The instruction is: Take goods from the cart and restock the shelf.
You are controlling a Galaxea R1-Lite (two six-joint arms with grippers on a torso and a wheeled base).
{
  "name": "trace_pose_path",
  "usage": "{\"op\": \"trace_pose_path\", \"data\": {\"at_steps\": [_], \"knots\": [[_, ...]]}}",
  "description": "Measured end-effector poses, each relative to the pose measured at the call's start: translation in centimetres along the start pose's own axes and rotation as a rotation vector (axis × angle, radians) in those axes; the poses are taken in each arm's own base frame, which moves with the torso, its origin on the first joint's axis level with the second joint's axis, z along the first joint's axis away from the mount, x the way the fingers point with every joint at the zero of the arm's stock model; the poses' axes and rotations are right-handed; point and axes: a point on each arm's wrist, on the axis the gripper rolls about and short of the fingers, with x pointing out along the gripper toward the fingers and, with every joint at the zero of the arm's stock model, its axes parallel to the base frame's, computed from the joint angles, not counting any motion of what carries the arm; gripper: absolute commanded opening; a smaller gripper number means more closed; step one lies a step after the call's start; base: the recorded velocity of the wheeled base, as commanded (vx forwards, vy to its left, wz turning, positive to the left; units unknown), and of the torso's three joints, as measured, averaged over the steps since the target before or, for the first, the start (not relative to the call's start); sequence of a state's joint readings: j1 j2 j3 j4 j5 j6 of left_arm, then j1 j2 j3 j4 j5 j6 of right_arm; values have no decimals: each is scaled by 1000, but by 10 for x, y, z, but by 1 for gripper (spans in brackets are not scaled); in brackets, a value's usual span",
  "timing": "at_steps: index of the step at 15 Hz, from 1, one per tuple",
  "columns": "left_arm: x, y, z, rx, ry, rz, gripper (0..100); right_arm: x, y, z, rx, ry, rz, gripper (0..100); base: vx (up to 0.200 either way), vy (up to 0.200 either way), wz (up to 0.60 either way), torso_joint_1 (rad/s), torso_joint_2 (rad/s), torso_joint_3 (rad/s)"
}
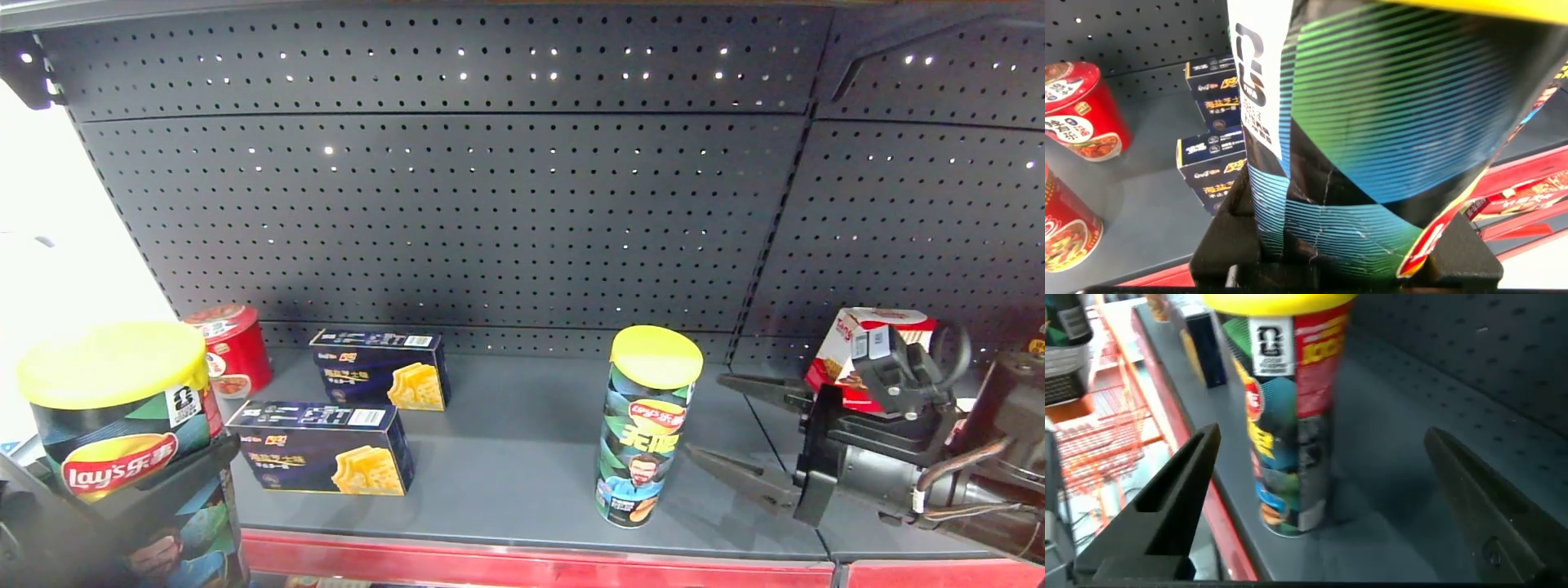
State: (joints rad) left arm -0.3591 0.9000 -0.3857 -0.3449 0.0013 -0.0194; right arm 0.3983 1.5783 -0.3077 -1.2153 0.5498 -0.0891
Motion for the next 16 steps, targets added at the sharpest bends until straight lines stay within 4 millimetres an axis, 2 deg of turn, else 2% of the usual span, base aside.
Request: {"op": "trace_pose_path", "data": {"at_steps": [3,5,12,16], "knots": [[0,0,0,0,-2,1,0,-25,-10,8,-37,-28,-117,100,0,0,0,0,0,0],[-1,0,0,-1,-6,-1,0,-42,-11,11,-49,-35,-259,100,0,0,0,0,0,0],[-5,0,5,-3,-40,-10,0,-104,21,-1,-19,-42,-496,100,0,0,0,0,0,0],[-7,-2,24,2,-100,-43,0,-139,45,-8,18,-5,-692,100,0,0,0,0,0,0]]}}
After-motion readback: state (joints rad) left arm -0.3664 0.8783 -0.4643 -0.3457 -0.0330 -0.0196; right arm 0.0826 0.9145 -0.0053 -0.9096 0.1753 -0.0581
